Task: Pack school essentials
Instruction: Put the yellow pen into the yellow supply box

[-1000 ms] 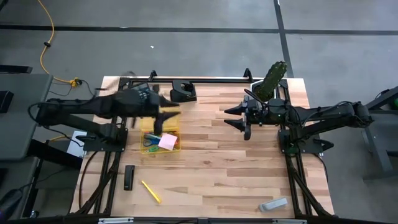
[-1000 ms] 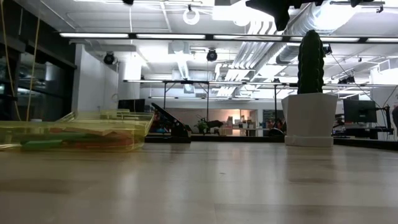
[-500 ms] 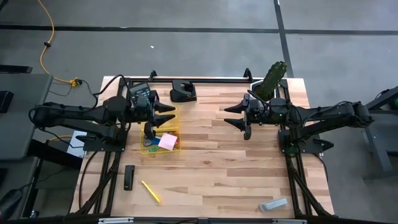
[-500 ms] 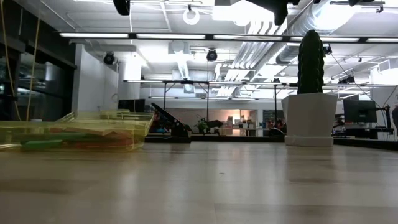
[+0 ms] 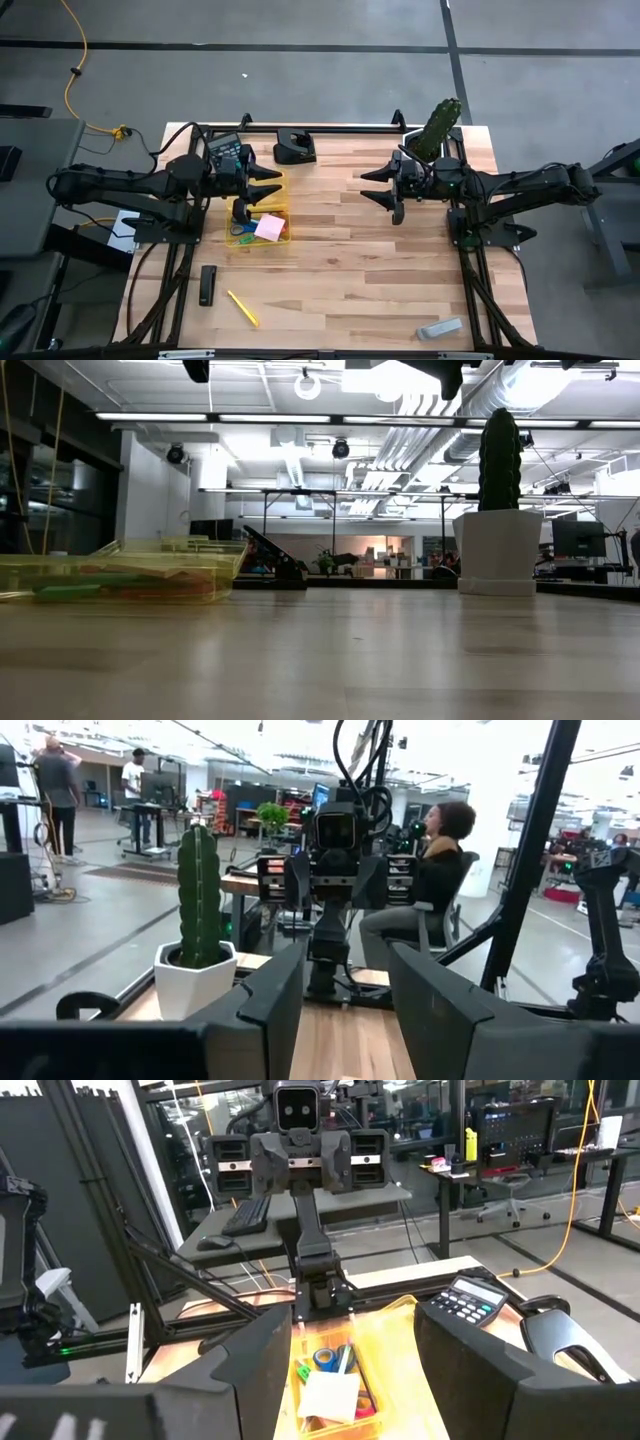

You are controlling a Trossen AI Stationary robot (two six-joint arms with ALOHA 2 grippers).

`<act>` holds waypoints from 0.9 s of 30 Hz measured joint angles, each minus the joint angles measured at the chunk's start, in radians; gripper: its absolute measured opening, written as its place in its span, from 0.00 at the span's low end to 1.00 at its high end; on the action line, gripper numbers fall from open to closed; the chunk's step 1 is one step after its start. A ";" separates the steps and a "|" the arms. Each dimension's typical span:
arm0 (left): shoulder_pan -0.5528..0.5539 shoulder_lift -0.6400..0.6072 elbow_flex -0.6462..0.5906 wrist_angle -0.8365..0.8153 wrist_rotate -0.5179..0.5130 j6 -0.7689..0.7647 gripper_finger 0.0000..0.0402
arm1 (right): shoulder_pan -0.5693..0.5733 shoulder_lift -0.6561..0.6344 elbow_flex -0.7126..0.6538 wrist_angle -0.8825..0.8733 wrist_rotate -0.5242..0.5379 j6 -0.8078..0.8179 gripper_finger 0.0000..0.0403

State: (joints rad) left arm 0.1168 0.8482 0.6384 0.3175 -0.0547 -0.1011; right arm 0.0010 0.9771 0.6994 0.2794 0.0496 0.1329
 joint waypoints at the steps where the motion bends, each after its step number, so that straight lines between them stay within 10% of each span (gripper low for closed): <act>1: 0.000 0.000 0.000 -0.003 0.000 -0.001 0.34 | 0.000 0.000 0.000 0.000 0.000 0.000 0.51; 8: -0.083 0.053 0.074 -0.217 -0.001 -0.011 0.34 | 0.000 0.000 0.000 -0.002 0.000 0.024 0.51; 17: -0.464 0.330 0.315 -0.814 0.003 0.000 0.34 | 0.000 0.000 0.000 -0.013 0.000 0.023 0.51; 27: -0.822 0.648 0.321 -0.921 0.024 -0.052 0.34 | 0.000 0.000 0.000 -0.052 0.000 0.023 0.51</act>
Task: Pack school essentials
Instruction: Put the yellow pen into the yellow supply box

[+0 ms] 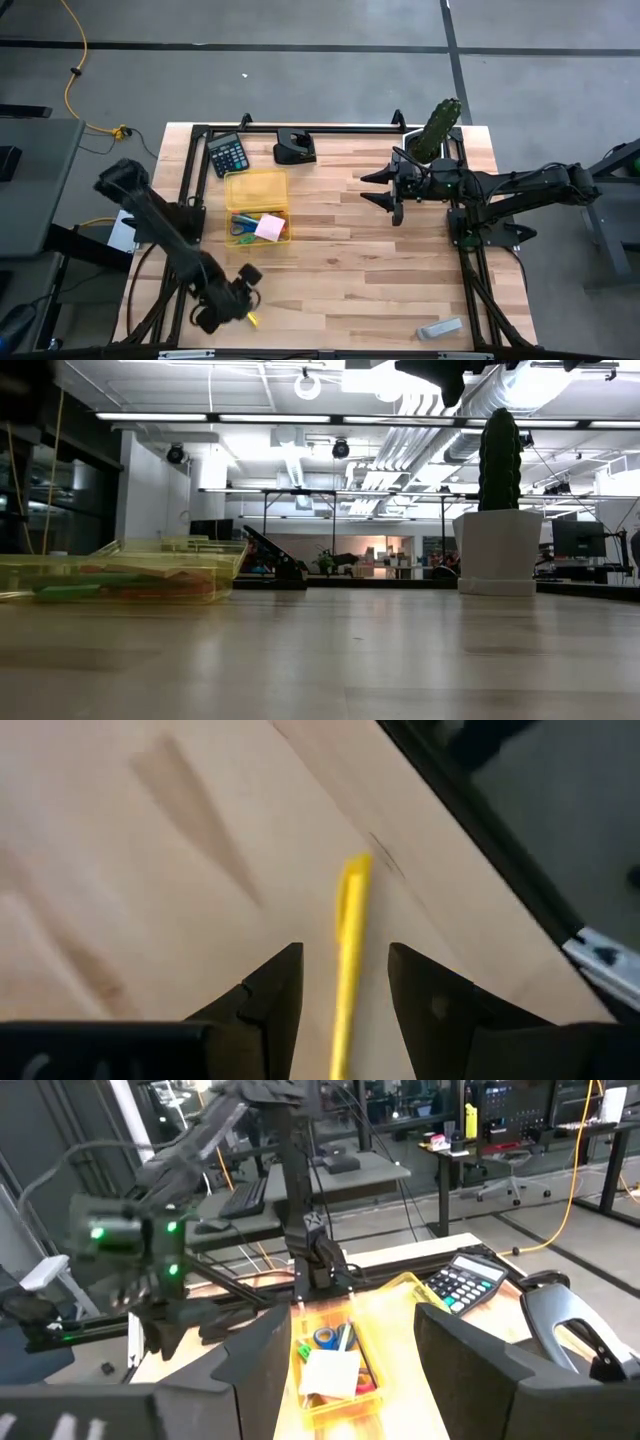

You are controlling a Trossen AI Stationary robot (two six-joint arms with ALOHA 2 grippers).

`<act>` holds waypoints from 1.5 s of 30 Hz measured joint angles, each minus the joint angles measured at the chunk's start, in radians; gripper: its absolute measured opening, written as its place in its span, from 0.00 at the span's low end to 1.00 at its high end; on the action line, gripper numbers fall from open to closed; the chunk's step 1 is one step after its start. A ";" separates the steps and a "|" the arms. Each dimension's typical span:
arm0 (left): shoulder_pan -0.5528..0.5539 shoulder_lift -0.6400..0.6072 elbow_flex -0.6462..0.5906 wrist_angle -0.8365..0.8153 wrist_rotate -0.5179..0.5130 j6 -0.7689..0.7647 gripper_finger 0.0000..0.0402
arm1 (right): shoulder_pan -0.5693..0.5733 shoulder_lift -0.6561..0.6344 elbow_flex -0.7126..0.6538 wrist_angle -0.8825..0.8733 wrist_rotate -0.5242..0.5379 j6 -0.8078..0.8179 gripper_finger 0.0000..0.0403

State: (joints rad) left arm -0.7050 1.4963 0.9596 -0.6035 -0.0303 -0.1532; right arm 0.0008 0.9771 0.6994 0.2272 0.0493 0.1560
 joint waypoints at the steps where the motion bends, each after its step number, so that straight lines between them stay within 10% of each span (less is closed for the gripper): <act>1: -0.018 0.030 0.000 0.012 0.000 -0.002 0.34 | 0.000 0.000 0.000 -0.006 0.000 0.000 0.51; 19: -0.076 0.281 -0.017 0.039 -0.046 -0.072 0.32 | 0.000 0.000 0.000 -0.006 0.000 0.023 0.51; 27: -0.067 0.276 -0.029 0.053 -0.036 -0.063 0.06 | 0.000 0.000 0.000 -0.006 0.000 0.022 0.51; 35: 0.028 0.149 -0.043 0.046 -0.051 -0.055 0.04 | 0.000 0.000 0.000 -0.006 0.000 0.019 0.51; 45: 0.374 -0.241 -0.039 0.203 -0.318 0.012 0.01 | 0.000 0.000 0.000 -0.009 0.000 0.024 0.51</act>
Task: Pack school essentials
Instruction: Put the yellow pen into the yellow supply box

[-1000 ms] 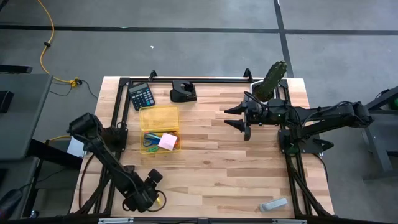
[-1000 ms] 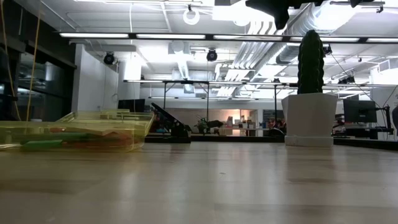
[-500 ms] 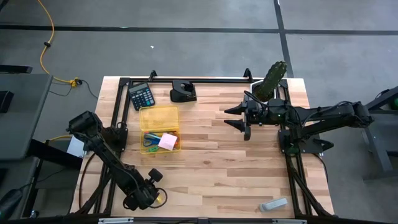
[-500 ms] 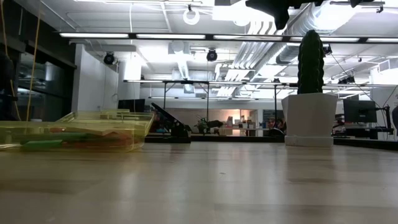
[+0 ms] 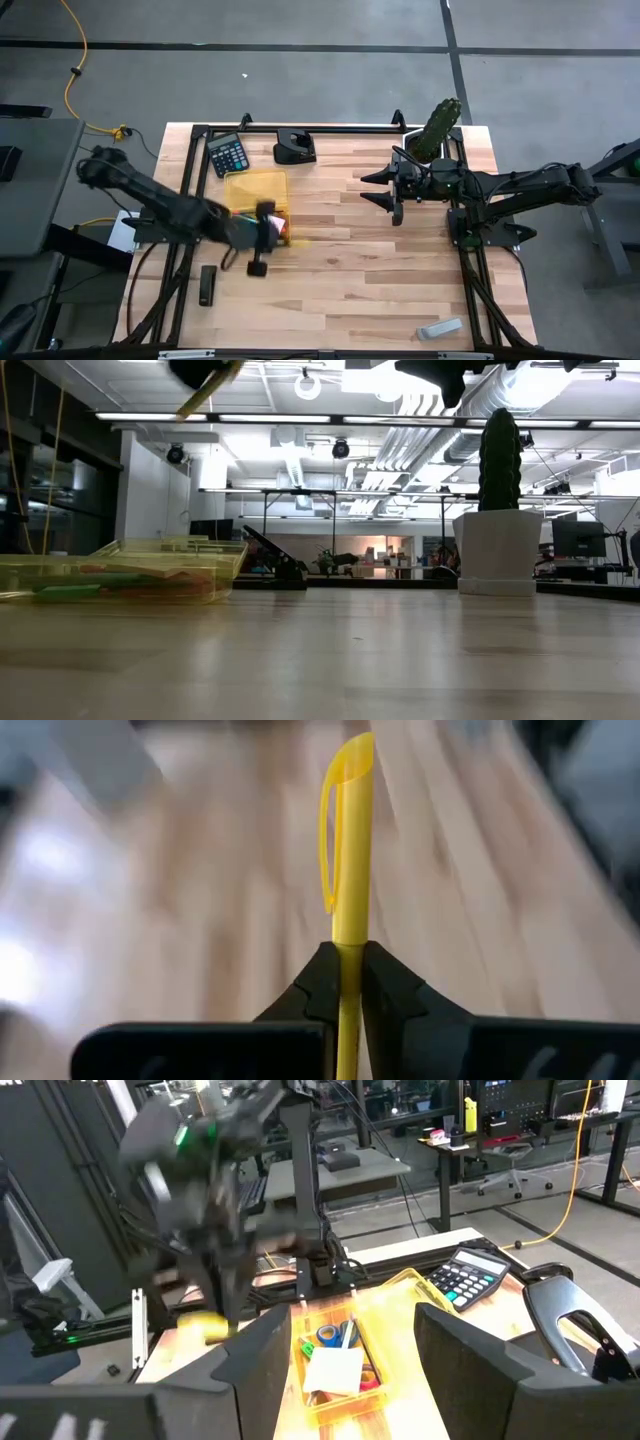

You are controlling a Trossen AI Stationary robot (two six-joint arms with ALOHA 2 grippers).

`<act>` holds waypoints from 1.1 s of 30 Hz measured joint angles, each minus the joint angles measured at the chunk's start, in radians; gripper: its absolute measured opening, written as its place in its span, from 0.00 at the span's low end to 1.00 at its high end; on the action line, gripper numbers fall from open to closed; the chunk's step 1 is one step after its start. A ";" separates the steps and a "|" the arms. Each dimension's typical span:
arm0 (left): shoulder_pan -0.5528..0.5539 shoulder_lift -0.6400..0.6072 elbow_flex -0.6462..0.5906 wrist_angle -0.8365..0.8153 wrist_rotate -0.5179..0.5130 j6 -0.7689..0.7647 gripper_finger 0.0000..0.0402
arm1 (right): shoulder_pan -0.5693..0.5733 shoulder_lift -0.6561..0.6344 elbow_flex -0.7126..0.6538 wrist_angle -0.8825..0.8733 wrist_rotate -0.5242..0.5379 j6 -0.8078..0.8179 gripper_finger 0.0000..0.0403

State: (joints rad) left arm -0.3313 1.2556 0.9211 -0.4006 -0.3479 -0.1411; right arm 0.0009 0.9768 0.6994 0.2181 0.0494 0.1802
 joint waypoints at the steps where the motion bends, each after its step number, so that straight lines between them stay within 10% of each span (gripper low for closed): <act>1: 0.038 -0.032 0.000 0.050 -0.004 0.025 0.01 | 0.000 0.000 0.000 0.001 0.000 0.001 0.51; 16: 0.397 -0.056 -0.161 0.949 0.197 0.011 0.01 | 0.000 0.000 0.000 0.014 0.000 -0.003 0.51; 33: 0.397 -0.023 -0.236 1.057 0.145 -0.041 0.02 | 0.000 0.000 0.000 0.041 0.000 -0.050 0.51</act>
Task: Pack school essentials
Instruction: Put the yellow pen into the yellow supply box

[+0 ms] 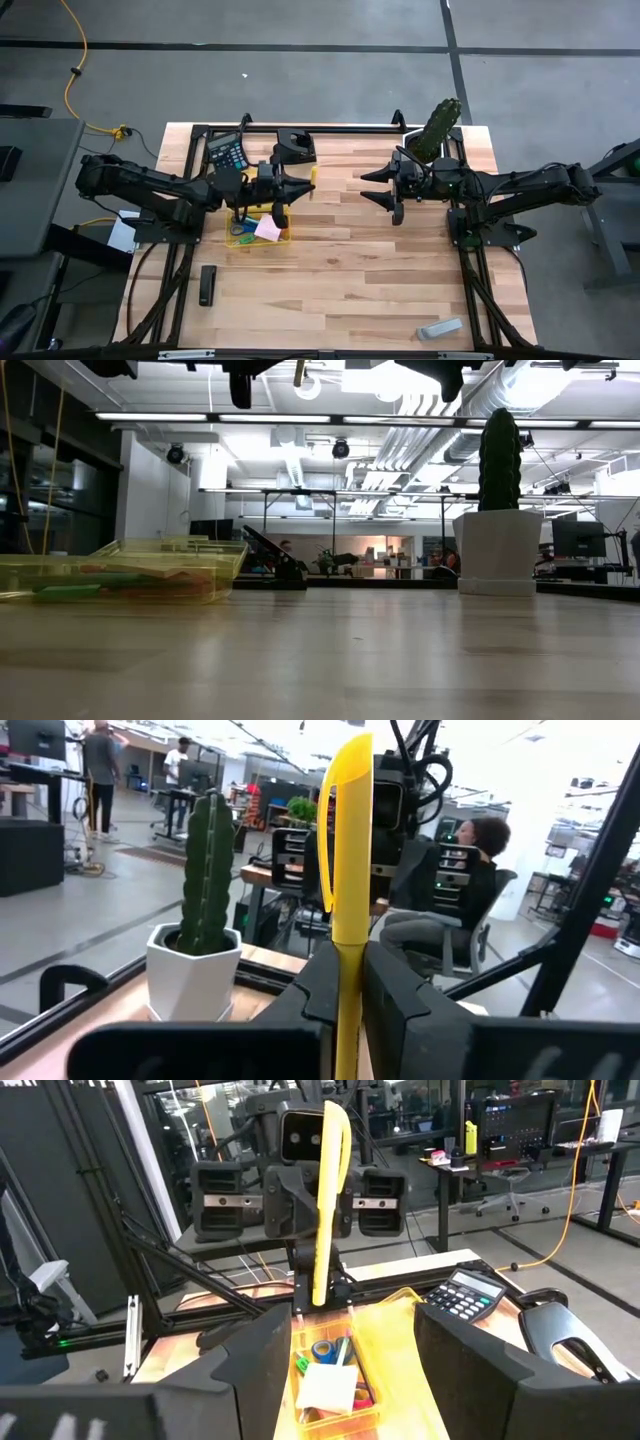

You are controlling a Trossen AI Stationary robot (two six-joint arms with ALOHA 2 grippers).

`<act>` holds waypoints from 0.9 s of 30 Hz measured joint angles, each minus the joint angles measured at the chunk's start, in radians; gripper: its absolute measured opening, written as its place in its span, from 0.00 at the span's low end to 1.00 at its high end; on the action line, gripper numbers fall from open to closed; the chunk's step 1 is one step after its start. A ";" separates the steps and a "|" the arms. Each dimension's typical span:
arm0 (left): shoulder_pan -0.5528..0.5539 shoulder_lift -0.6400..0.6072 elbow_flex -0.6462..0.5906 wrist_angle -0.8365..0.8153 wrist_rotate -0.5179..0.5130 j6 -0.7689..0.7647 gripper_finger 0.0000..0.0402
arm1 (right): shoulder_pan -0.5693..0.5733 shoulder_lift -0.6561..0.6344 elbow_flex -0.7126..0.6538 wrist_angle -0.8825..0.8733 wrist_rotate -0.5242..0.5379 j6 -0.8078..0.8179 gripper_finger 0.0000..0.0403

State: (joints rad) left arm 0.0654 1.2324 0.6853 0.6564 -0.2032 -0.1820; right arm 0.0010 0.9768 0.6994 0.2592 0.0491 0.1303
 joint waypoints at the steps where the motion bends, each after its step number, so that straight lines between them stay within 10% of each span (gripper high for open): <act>1: 0.000 0.000 0.000 0.000 -0.002 0.002 0.02 | 0.000 0.000 0.000 0.000 0.000 0.000 0.51; 9: 0.000 -0.005 0.001 -0.059 0.040 0.029 0.03 | 0.000 0.000 0.000 0.000 0.000 0.004 0.51; 20: 0.000 -0.024 0.025 -1.015 0.053 0.046 0.03 | 0.000 0.000 0.000 -0.008 0.000 0.026 0.51; 27: -0.025 -0.020 0.025 -1.253 0.083 0.081 0.03 | 0.000 0.000 0.000 -0.011 0.022 0.026 0.51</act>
State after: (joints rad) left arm 0.0409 1.2125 0.7101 -0.5965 -0.1199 -0.1013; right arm 0.0006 0.9771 0.6994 0.2479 0.0711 0.1558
